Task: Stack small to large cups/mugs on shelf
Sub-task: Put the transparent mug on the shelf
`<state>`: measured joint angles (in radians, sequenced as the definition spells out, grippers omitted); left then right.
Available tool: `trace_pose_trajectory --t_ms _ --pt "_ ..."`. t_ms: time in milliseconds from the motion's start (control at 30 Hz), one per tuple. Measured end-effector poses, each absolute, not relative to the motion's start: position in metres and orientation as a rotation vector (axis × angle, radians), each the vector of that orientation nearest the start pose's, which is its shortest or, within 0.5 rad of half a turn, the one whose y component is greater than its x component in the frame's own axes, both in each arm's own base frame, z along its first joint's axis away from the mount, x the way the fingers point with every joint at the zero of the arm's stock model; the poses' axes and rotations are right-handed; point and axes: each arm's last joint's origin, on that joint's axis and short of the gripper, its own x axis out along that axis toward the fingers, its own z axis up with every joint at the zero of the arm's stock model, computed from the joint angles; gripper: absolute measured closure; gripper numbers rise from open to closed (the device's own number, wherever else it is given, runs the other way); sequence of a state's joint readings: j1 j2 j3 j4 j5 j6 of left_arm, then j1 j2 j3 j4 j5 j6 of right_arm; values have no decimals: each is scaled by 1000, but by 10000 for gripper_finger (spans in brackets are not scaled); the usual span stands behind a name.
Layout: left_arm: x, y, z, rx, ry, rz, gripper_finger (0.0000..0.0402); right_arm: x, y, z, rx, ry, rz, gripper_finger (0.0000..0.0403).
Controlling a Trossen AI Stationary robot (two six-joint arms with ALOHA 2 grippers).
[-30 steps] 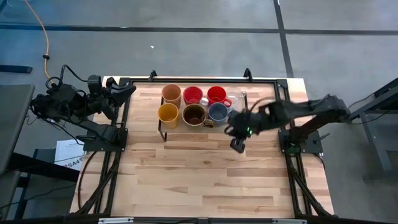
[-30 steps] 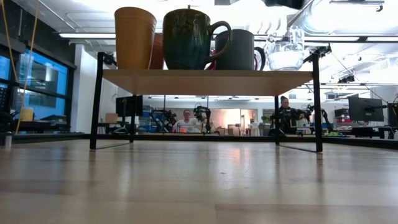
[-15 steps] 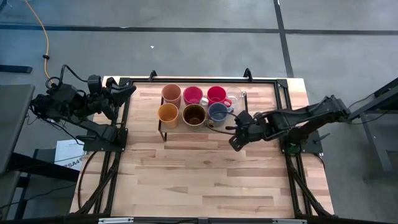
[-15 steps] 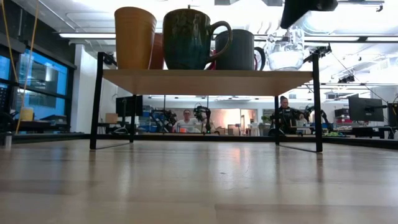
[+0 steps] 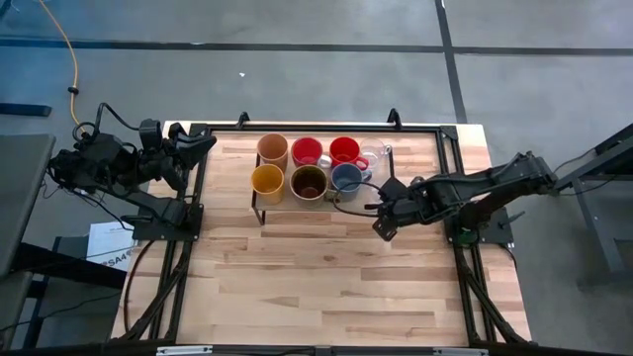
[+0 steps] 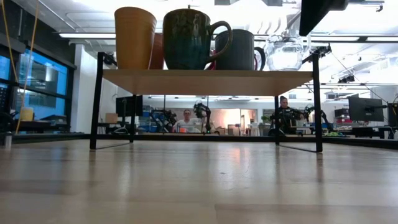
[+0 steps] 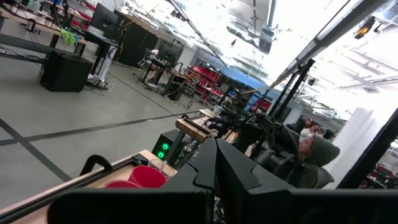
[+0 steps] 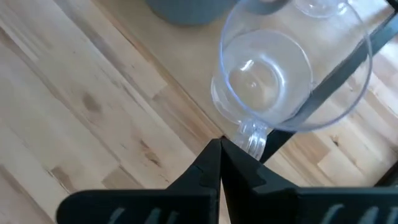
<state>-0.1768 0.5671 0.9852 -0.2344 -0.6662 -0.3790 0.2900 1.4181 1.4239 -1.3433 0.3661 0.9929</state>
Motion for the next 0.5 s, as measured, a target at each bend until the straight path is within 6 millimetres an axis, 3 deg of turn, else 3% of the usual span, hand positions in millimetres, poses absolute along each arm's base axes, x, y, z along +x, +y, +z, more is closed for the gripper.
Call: trace_pose_trajectory --t_ms 133,267,367,500 --pt "88 3 416 -446 -260 451 402 238 60 346 383 1090 -591 403" --pt "88 3 416 -446 -260 451 402 224 58 368 366 1173 -503 403" --pt "88 3 416 -446 -260 451 401 213 51 375 333 1218 -537 403" --pt "88 3 416 -441 -259 452 401 206 36 376 330 1141 -618 403"
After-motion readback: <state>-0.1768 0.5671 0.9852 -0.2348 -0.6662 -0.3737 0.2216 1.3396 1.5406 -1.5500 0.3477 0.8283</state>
